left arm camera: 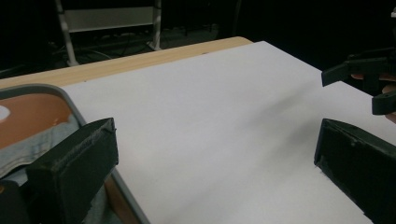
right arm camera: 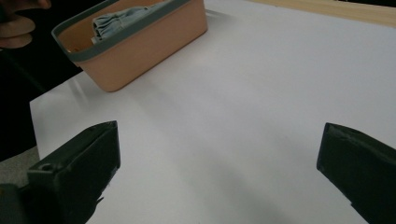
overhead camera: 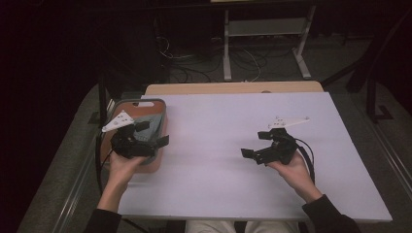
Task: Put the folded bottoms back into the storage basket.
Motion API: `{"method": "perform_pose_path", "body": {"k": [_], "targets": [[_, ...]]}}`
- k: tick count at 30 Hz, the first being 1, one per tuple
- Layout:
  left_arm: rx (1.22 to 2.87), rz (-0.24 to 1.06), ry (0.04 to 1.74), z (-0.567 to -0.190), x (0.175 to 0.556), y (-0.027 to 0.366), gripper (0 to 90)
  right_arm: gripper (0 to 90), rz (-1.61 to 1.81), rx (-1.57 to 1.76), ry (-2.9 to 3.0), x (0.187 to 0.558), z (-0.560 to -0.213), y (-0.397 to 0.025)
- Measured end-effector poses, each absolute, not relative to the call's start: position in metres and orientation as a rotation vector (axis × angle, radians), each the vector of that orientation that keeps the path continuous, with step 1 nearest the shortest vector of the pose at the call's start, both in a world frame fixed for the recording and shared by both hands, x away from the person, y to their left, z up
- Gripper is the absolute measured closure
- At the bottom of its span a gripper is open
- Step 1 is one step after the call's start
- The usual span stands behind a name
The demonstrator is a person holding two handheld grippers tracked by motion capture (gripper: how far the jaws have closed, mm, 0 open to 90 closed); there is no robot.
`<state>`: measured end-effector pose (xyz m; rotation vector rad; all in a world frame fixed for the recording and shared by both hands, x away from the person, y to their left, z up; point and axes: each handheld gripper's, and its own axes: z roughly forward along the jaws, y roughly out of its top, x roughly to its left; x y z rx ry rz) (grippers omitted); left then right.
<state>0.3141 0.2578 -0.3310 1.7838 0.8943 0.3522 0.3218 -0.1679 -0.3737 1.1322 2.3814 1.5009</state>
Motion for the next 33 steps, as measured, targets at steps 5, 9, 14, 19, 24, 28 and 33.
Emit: {"method": "perform_pose_path", "body": {"k": [5,9,14,19,24,28,33], "targets": [[1.796,0.339,0.884,-0.337,0.312,0.250,0.0,0.0,1.507,1.148,2.359,0.317,-0.378,-0.179],[1.800,0.321,0.876,-0.344,0.309,0.245,0.0,0.0,1.488,1.164,2.360,0.311,-0.384,-0.186],[1.818,0.302,0.868,-0.355,0.306,0.240,0.0,0.0,1.480,1.180,2.356,0.305,-0.391,-0.195],[1.847,0.266,0.869,-0.367,0.303,0.235,0.0,0.0,1.478,1.178,2.349,0.298,-0.395,-0.204],[1.902,0.257,0.847,-0.376,0.296,0.229,0.0,0.0,1.486,1.167,2.323,0.293,-0.399,-0.213],[1.912,0.243,0.836,-0.379,0.293,0.225,0.0,0.0,1.496,1.174,2.303,0.289,-0.401,-0.221],[1.937,0.229,0.821,-0.384,0.291,0.221,0.0,0.0,1.517,1.169,2.279,0.284,-0.405,-0.231]]}}
